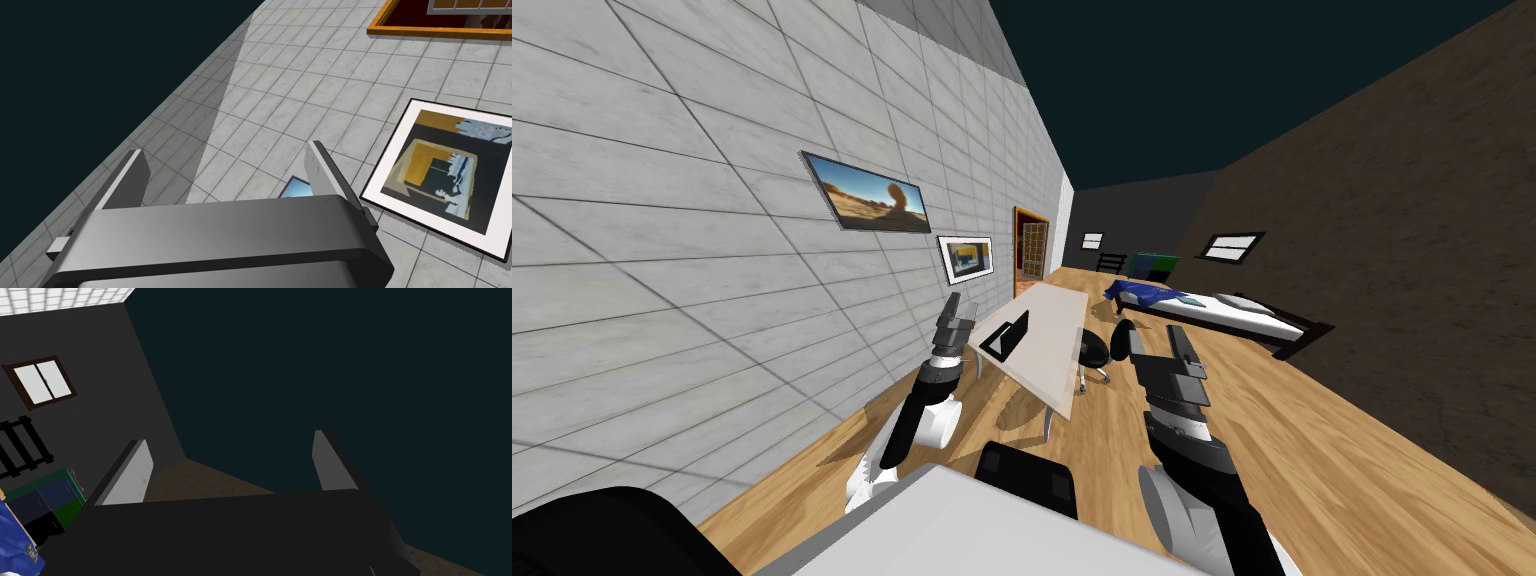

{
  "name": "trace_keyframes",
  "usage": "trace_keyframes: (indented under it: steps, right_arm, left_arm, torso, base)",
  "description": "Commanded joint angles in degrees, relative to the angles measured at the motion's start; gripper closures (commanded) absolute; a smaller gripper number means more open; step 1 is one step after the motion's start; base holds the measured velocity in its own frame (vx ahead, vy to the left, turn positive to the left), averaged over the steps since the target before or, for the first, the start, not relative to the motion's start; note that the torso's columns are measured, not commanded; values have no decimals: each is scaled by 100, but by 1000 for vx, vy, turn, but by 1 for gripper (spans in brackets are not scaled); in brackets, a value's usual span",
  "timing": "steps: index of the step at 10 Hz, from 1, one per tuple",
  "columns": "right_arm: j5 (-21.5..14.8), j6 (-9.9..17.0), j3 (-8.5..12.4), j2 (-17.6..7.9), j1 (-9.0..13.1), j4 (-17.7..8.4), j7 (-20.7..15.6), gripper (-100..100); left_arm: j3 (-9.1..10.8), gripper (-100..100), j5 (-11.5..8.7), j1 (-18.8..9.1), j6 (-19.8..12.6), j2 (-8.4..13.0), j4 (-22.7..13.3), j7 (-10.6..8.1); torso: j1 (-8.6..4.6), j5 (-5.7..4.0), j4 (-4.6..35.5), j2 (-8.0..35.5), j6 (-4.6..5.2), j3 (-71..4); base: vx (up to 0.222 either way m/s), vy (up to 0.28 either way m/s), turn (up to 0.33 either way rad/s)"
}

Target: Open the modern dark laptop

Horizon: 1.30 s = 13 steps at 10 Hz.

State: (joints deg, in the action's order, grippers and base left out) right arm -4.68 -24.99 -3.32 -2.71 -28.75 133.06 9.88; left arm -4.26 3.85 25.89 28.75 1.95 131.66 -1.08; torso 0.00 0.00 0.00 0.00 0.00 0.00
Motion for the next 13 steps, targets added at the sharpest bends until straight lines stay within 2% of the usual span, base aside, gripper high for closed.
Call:
trace_keyframes:
  steps: [1, 9, 10, 11, 13]
  right_arm:
    - [0, 0, 0, 0, 0, 0, 0, 0]
    - [0, -1, 0, 0, 0, 2, 0, 0]
    - [0, -1, 0, 0, 0, 2, 0, 0]
    - [0, 0, 0, 0, 0, 0, 0, 0]
    - [0, 0, 0, 0, -1, -1, 0, 0]
  left_arm:
    - [0, 0, 0, 0, 0, 0, 0, 0]
    - [0, 0, 0, 0, 1, 0, 2, 0]
    - [-8, -100, 20, -24, -47, 197, -73, 11]
    - [-20, -100, 48, -57, -115, 339, -177, 27]
    - [-44, -100, 106, -125, -253, 474, -389, 60]
  torso:
    - [0, 0, 235, 232, 0, -467]
    - [0, 0, 3537, 3539, 0, -7073]
    - [0, 0, 3960, 3962, 0, -7919]
    - [4, 1, 4149, 4153, 1, -8314]
    - [7, 2, 4219, 4215, 0, -8456]
  base:
    - [0, 0, 0]
    - [0, 0, 0]
    - [11, 9, -30]
    - [19, 23, -69]
    - [28, 38, -74]
